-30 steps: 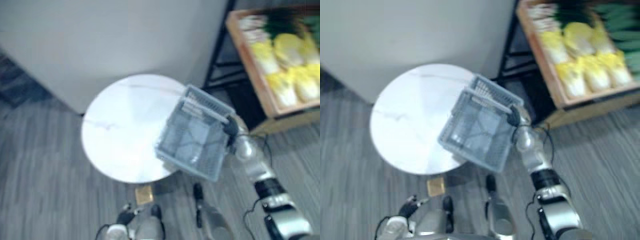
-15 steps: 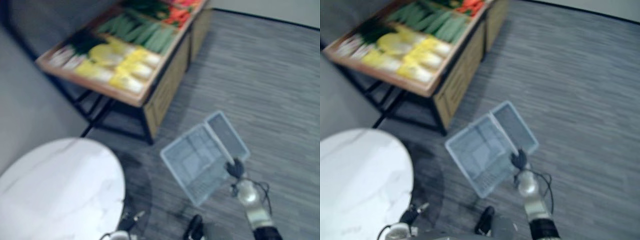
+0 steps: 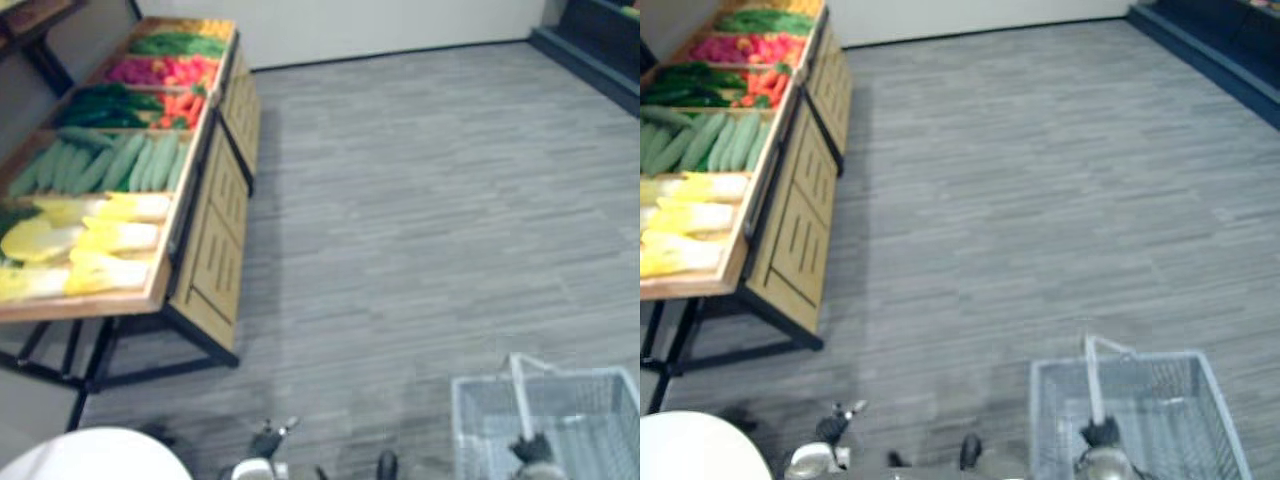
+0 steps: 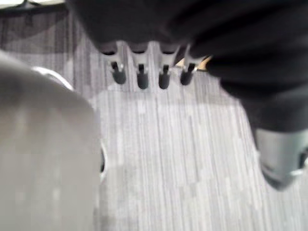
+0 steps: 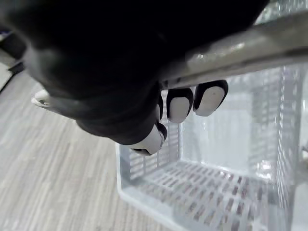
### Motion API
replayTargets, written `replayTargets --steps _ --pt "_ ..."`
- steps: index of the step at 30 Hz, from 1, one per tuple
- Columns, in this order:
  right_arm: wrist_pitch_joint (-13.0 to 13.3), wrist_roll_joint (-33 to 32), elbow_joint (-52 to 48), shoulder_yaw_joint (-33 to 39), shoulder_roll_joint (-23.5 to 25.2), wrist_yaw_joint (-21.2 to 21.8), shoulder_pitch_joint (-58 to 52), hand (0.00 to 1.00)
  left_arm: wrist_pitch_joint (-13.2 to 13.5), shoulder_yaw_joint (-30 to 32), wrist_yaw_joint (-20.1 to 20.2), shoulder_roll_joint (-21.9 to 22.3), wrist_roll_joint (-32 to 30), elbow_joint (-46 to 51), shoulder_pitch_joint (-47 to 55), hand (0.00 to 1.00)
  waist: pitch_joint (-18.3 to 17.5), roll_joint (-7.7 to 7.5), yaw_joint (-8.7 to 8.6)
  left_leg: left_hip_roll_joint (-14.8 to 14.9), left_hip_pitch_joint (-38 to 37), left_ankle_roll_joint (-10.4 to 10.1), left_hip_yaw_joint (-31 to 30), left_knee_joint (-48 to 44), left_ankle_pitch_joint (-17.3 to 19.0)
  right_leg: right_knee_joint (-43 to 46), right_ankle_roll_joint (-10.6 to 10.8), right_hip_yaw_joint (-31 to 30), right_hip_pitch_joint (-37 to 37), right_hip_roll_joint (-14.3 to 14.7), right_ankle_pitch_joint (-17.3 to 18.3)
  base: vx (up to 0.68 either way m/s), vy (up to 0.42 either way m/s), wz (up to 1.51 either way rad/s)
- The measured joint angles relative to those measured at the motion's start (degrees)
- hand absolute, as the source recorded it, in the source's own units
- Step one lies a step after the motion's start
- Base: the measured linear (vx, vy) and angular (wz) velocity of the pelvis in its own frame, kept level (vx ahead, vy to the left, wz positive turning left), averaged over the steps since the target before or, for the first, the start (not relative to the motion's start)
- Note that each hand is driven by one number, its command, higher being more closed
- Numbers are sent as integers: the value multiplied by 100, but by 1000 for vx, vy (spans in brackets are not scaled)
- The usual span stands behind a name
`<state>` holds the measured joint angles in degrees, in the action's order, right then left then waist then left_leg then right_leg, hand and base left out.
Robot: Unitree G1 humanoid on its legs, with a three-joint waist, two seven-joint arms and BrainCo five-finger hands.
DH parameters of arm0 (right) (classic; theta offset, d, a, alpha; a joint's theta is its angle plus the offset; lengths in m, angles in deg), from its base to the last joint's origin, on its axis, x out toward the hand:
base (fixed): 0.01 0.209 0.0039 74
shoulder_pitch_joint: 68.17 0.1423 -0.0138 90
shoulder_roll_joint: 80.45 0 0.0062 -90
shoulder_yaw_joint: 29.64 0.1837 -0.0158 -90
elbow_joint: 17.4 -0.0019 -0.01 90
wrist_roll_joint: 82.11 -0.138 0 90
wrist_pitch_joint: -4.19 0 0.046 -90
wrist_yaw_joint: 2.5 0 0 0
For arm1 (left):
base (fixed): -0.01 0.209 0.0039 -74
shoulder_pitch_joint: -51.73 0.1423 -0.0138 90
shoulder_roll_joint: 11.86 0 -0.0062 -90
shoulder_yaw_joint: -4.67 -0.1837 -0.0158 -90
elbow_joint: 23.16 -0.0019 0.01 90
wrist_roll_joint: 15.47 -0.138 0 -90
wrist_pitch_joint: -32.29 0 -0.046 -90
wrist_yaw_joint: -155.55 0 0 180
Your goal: Pick vegetable in the basket
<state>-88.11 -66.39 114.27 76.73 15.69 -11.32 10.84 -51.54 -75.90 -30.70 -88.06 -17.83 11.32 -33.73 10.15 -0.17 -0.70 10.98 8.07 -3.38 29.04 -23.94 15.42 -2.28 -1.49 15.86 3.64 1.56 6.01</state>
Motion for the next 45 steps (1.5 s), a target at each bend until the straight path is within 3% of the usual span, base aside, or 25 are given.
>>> replayTargets --steps 2,5,7,8,9,11,14,16,18,19,21,22,23,24,27,28,31,34,35,36,37,39,41,43,45 --pt "-50 1 357 164 -37 -31 14 100 21 18 -5 15 4 77 -2 0 19 29 90 -136 204 13 -12 511 -376 41 79 155 64 -62 -48 177 79 -27" --pt "-90 -2 766 360 -108 -44 -6 100 55 133 -10 60 0 66 25 0 -10 93 169 -262 140 131 -173 685 -499 583 334 154 177 -132 502 315 161 -14" --pt "-89 -34 897 561 31 -61 -100 100 53 175 -11 -3 -1 43 35 0 -60 -111 192 -553 -113 307 -338 832 -520 1386 706 316 147 -459 1032 376 174 18" --pt "-82 -105 901 618 82 -67 -102 100 59 172 -13 -19 3 -28 12 0 -65 -136 196 -677 -274 389 -438 956 -505 2612 835 268 -231 -758 1158 385 155 30" --pt "-78 -162 924 687 114 -76 -65 100 27 175 -14 -45 -3 -71 23 0 -49 -186 133 -796 -583 454 -512 1212 -480 4112 1004 168 -809 -1062 856 398 148 30" --pt "-76 -230 955 823 264 -72 -53 100 -52 153 -21 -155 -6 -121 33 0 5 -163 -13 -869 -1101 572 -785 1469 -454 5196 915 88 -1165 -1317 754 423 115 63" --pt "-75 -343 1003 865 363 -73 -44 100 -136 179 -22 -253 -18 -164 53 0 53 -132 -91 -779 -1747 509 -1243 1810 -402 4587 601 331 -1403 -1362 939 455 9 73" --pt "-65 -346 1035 858 389 -69 4 100 -134 212 -25 -279 -18 -159 17 0 74 -82 -94 -630 -1889 472 -1488 1971 -418 3539 624 358 -1676 -1229 891 501 -123 80" --pt "-58 -353 1079 864 409 -71 121 100 -134 227 -33 -272 -29 -159 -51 0 145 12 -107 -423 -2029 346 -1743 2123 -415 1829 660 67 -1900 -1037 227 690 -298 88" --pt "-46 -351 1083 852 425 -60 176 100 -134 291 -41 -271 -59 -165 -35 0 192 -17 -106 -357 -2199 175 -1876 2194 -384 812 755 -295 -1956 -1029 -441 573 -285 64" --pt "-14 -347 1085 800 453 -54 161 100 -127 451 -43 -283 -74 -174 37 0 234 -124 -103 -336 -2470 -17 -2009 2196 -262 506 794 -722 -1914 -1106 -586 539 -346 72" --pt "-6 -336 1094 800 475 -42 103 100 -125 542 -43 -311 -103 -242 67 0 239 -142 -127 -230 -2699 -232 -2206 2140 -120 827 860 -844 -1883 -1105 -1045 622 -424 82" --pt "-7 -333 1096 813 460 -59 131 100 -126 578 -35 -251 -113 -306 43 0 247 6 -120 -63 -2716 -263 -2263 2037 -104 1178 835 -769 -1937 -1027 -1074 631 -432 68" --pt "-7 -335 1095 807 407 -61 207 100 -111 624 -26 -120 -113 -328 38 0 211 223 -105 193 -2531 -328 -2346 1589 -198 1714 634 -637 -2054 -899 -671 488 -331 39" --pt "9 -326 1058 681 317 -10 314 100 -55 720 -12 6 -58 -264 66 0 361 213 -74 589 -1428 -619 -2542 -916 -988 1943 478 -272 -1490 -862 -15 661 -485 53" --pt "0 -327 1061 614 284 -19 300 100 -27 726 -14 -3 -49 -253 80 0 388 236 -71 702 -1229 -662 -2431 -1462 -930 1843 440 -175 -1226 -825 44 421 -259 61" --pt "4 -325 1093 445 182 -18 404 100 -1 717 -22 -32 -12 -143 180 0 417 207 34 712 -501 -495 -1290 -2130 -246 1100 405 201 -103 -830 126 422 -216 39" --pt "45 -325 1083 434 135 -21 494 100 43 577 -23 -41 -16 -36 172 0 408 204 30 242 -95 -198 210 -602 -474 749 575 830 378 -987 232 359 -92 93" --pt "43 -321 1101 390 114 -16 488 100 72 495 -28 -35 -15 -42 165 0 397 229 26 148 -18 169 1076 -81 -1033 698 702 1202 592 -971 370 372 -8 156" --pt "37 -304 1102 354 122 -6 461 100 68 428 -19 -96 -18 -51 170 0 364 186 26 32 -74 758 1720 198 -961 807 848 1615 791 -971 567 466 18 207" --pt "34 -291 1104 349 148 2 436 100 57 397 -4 -167 -17 -86 171 0 315 95 31 -226 -131 958 1761 422 -684 1045 1000 1994 919 -1050 757 474 49 178" --pt "25 -247 1123 359 80 -3 424 100 37 401 -7 -125 -13 -166 168 0 269 143 90 -438 -266 1019 1524 883 -432 1852 1174 2122 799 -1257 957 393 88 131" --pt "31 -197 1096 351 68 2 382 100 -72 251 4 -315 -32 -384 159 0 241 -89 -18 -1036 -675 1024 739 1406 -535 4673 1160 1646 93 -2171 685 443 80 189" --pt "44 -207 1099 327 225 21 403 100 -174 168 3 -383 -58 -448 212 0 267 -135 -68 -1094 -1092 1002 -6 1504 -507 5787 1086 679 -474 -2019 766 453 -57 179" --pt "123 -218 1098 276 311 24 418 100 -175 91 5 -376 -59 -428 221 0 313 -36 -78 -983 -1380 943 -566 1550 -543 5460 881 224 -770 -1697 886 407 -157 159"
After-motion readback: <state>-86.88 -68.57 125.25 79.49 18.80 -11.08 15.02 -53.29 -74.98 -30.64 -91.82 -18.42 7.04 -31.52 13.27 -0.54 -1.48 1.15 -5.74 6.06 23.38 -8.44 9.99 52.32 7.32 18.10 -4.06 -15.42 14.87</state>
